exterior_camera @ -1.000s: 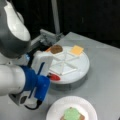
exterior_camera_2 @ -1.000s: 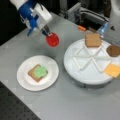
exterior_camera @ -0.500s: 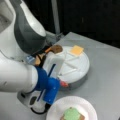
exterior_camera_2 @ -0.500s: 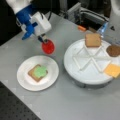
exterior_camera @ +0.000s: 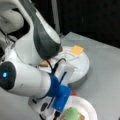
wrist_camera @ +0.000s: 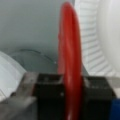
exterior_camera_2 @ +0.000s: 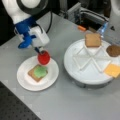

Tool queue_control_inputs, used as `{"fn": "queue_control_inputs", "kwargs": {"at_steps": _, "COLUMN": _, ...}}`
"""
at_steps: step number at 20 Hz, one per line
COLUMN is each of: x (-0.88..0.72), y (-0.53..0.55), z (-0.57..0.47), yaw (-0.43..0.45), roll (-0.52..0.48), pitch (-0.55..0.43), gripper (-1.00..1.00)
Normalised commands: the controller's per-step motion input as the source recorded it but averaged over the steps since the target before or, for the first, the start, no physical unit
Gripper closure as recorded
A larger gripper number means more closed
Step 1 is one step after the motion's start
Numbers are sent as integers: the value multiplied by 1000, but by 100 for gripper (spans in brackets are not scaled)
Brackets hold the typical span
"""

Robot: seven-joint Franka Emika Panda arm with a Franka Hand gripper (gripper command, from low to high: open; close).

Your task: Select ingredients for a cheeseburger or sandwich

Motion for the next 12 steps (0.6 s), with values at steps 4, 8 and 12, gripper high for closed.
{"fn": "queue_control_inputs", "kwargs": {"at_steps": 4, "x": 448, "y": -281, "z": -2, "yaw": 247, "roll": -162, "pitch": 127, "gripper": 100}}
{"fn": "queue_control_inputs", "kwargs": {"at_steps": 8, "x": 414, "y": -243, "z": -19, "yaw": 251, "roll": -168, "pitch": 121, "gripper": 100}}
{"fn": "queue_control_inputs", "kwargs": {"at_steps": 12, "x": 369, "y": -182, "z": -18, "yaw": 250, "roll": -151, "pitch": 101, "gripper": 100}}
